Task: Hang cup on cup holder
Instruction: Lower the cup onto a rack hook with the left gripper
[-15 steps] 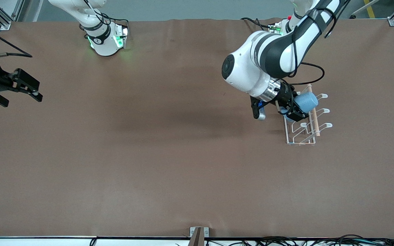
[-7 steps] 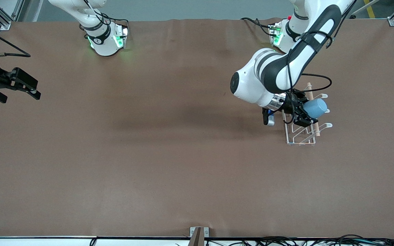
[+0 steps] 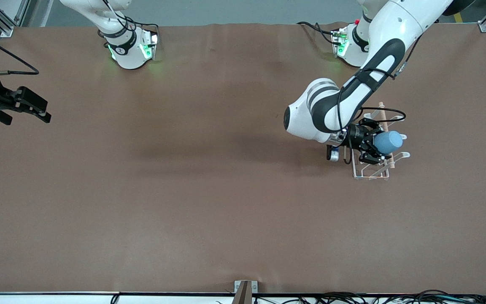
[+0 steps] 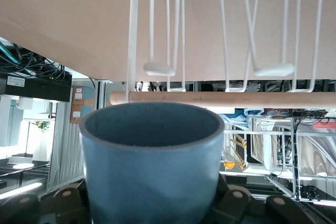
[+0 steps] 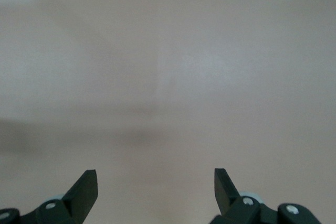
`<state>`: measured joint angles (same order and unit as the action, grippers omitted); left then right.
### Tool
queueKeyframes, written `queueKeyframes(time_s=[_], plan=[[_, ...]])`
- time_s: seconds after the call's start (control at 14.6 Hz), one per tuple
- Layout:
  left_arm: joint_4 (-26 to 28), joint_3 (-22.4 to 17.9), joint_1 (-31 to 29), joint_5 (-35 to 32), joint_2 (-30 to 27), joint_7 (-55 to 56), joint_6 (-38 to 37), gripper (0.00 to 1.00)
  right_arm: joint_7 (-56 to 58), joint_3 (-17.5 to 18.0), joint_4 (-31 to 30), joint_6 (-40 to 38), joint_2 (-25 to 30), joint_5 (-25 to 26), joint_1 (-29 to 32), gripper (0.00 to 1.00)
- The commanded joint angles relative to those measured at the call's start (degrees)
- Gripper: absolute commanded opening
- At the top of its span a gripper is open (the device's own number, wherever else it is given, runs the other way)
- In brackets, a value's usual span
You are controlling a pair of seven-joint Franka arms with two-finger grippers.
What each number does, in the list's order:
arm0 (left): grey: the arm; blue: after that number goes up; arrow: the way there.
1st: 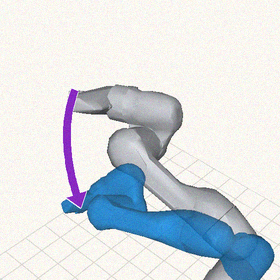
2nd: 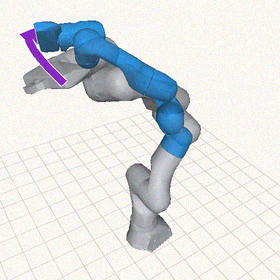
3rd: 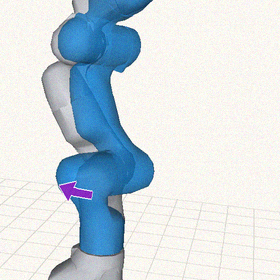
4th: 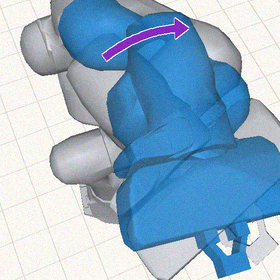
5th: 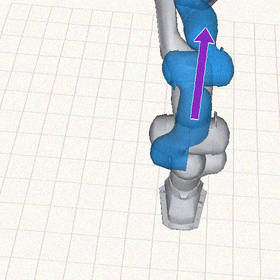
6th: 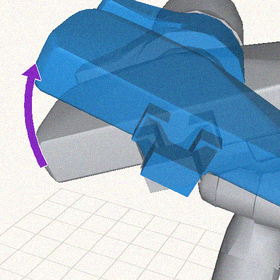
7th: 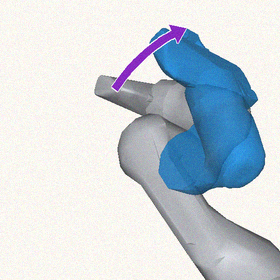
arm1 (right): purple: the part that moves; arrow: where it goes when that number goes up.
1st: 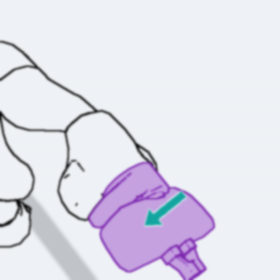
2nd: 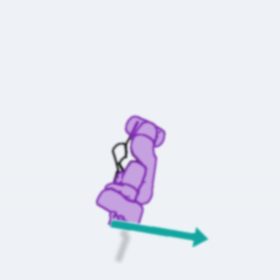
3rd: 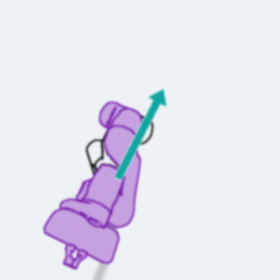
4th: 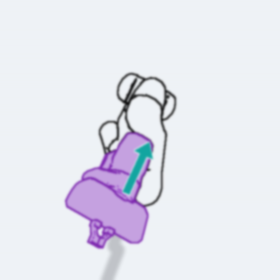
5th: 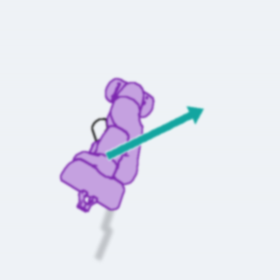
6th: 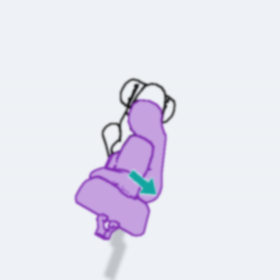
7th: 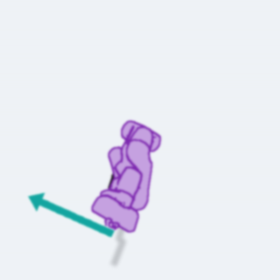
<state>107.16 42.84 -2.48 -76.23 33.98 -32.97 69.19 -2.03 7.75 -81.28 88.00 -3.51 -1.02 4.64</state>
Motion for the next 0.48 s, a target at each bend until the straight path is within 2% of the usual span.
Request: queueKeyframes(time_s=[0.0, 0.14, 0.41], plan=[[-0.9, -0.48, 0.37, -1.29, 0.73, -1.39, -1.17, 0.4, -0.7, 0.6, -3.1, 0.95, 2.72, -0.12, 1.33, 0.98], [-0.9, -0.57, 0.46, -1.64, 1.96, -0.87, -1.17, 0.4, -0.7, -0.27, -4.5, 0.95, 2.89, -0.12, 1.07, 0.98], [-0.9, -1.18, 0.72, -2.52, 3.63, -0.78, -1.17, 0.42, -0.17, -5.72, -5.47, 1.21, 3.07, -0.12, -4.36, 0.98]])
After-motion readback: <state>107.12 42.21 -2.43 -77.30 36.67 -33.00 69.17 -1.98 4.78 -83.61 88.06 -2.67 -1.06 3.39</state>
